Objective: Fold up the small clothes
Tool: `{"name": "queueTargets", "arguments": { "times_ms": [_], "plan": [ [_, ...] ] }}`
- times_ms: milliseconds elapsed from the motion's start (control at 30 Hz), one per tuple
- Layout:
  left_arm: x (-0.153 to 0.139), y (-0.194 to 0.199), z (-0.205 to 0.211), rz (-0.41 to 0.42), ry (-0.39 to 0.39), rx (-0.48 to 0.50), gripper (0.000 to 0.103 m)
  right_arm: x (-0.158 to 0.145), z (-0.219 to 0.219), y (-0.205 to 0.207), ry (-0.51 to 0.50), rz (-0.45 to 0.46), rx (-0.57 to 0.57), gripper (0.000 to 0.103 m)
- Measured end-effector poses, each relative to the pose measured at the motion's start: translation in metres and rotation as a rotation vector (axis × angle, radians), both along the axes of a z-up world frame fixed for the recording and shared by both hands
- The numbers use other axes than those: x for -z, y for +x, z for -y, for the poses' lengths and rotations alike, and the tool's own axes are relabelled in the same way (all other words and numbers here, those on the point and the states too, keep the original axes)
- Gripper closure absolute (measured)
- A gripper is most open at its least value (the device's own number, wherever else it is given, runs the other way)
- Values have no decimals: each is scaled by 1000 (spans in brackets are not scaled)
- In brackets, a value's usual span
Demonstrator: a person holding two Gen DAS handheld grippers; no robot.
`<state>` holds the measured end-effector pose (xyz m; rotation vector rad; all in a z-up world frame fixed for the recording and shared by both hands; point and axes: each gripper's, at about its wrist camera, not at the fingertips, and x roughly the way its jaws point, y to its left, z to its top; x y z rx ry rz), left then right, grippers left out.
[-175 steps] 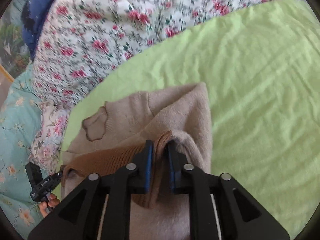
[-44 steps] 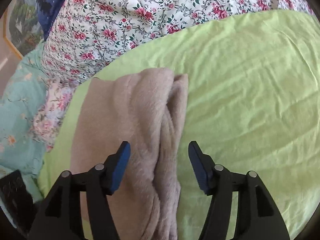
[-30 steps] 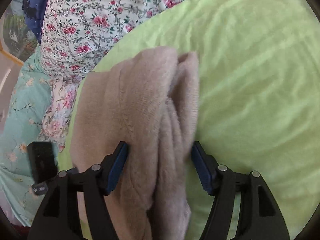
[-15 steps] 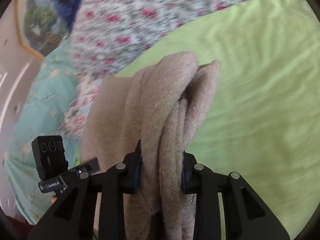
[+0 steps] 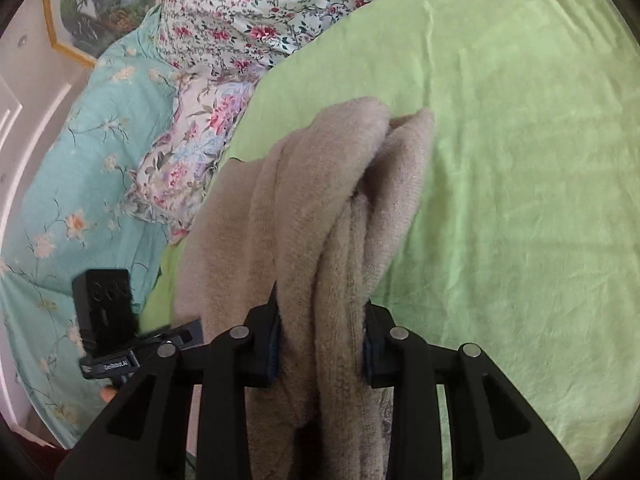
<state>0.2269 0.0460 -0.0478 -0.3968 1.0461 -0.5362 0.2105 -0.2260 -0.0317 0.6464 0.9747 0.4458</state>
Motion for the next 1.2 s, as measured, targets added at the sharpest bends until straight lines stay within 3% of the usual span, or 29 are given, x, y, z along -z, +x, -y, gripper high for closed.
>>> {"name": "queueTargets", "arguments": {
  "times_ms": [133, 267, 367, 433, 467, 500, 533, 633, 700, 833, 967, 1100, 1200],
  "plan": [
    [-12, -7, -11, 37, 21, -60, 36, -19, 4, -7, -89, 10, 19, 58],
    [-32, -12, -25, 107, 22, -138, 36, -49, 18, -4, -121, 97, 85, 58],
    [-38, -9, -31, 125, 52, -170, 38, -54, 11, 16, -137, 100, 77, 59],
    [-36, -3, -25, 115, 64, -168, 39, -45, 2, 37, -172, 54, 68, 67],
    [-33, -1, -23, 104, 75, -166, 40, -37, -1, 47, -175, 16, 70, 74],
    [-31, 1, -22, 96, 88, -163, 41, -34, -1, 50, -169, 8, 77, 92],
    [-29, 2, -20, 90, 100, -156, 46, -39, 0, 49, -154, 30, 88, 94],
    [-30, 1, -7, 100, 126, -129, 48, -68, 2, 28, -129, 168, 113, 95],
    [-31, -2, 2, 118, 152, -103, 48, -77, 7, 12, -146, 208, 146, 95],
    [-21, -4, 17, 124, 210, -57, 47, -44, 17, 13, -184, 103, 167, 95],
    [-7, 4, 11, 57, 136, -56, 45, -19, 16, 24, -225, 39, 162, 94],
    [-18, -6, 10, 76, 170, -76, 45, -33, 20, 15, -243, 48, 190, 89],
    [-36, -27, 11, 139, 212, -91, 48, -61, 20, -12, -237, 103, 207, 89]
  ]
}}
